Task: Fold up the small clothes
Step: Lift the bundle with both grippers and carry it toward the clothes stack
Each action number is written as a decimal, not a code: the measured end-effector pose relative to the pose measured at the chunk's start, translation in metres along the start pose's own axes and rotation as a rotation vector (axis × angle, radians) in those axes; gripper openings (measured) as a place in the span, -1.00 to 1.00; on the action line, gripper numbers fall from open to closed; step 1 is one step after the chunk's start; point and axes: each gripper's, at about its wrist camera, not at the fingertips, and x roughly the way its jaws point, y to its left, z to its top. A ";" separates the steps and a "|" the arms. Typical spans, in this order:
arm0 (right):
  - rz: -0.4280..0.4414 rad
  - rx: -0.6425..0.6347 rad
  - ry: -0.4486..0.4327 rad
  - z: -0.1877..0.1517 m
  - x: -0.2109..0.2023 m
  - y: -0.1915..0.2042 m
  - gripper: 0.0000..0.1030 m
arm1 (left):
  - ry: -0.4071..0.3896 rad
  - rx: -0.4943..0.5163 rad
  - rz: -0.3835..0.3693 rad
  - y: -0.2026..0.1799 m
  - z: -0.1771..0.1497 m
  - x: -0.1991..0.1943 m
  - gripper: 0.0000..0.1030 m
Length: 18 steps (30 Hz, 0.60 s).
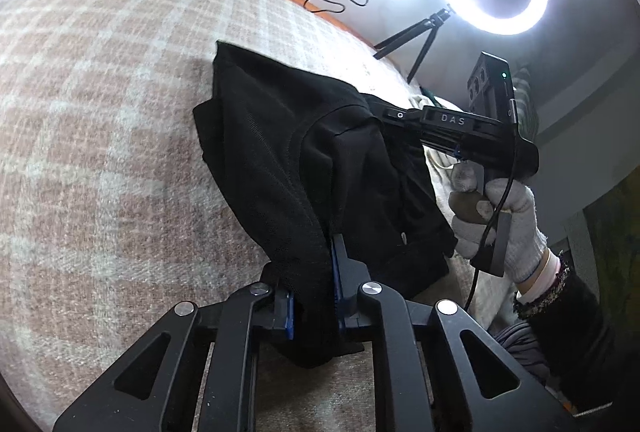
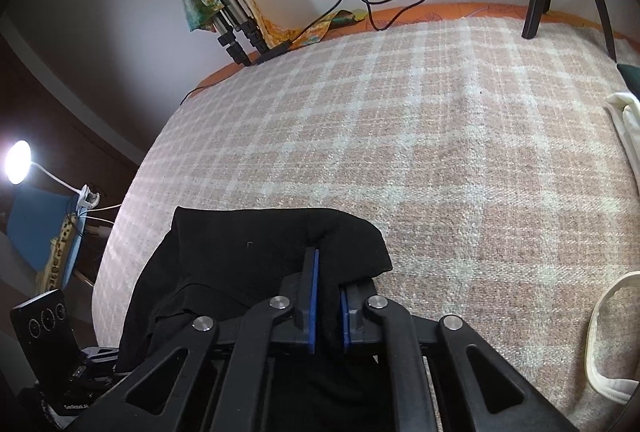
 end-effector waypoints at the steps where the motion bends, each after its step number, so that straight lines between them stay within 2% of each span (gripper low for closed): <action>1: -0.006 -0.006 -0.005 0.000 -0.001 0.002 -0.91 | -0.004 0.003 -0.002 -0.001 0.001 -0.001 -0.79; 5: -0.022 -0.032 -0.045 0.001 -0.013 0.012 -0.92 | -0.024 -0.003 -0.028 -0.003 0.004 -0.007 -0.81; 10: -0.017 -0.054 -0.106 0.006 -0.034 0.026 -0.93 | -0.056 0.036 -0.042 -0.014 0.010 -0.016 -0.81; 18: -0.027 -0.098 -0.181 0.011 -0.074 0.042 -0.93 | -0.065 0.080 -0.082 -0.039 0.020 -0.012 -0.81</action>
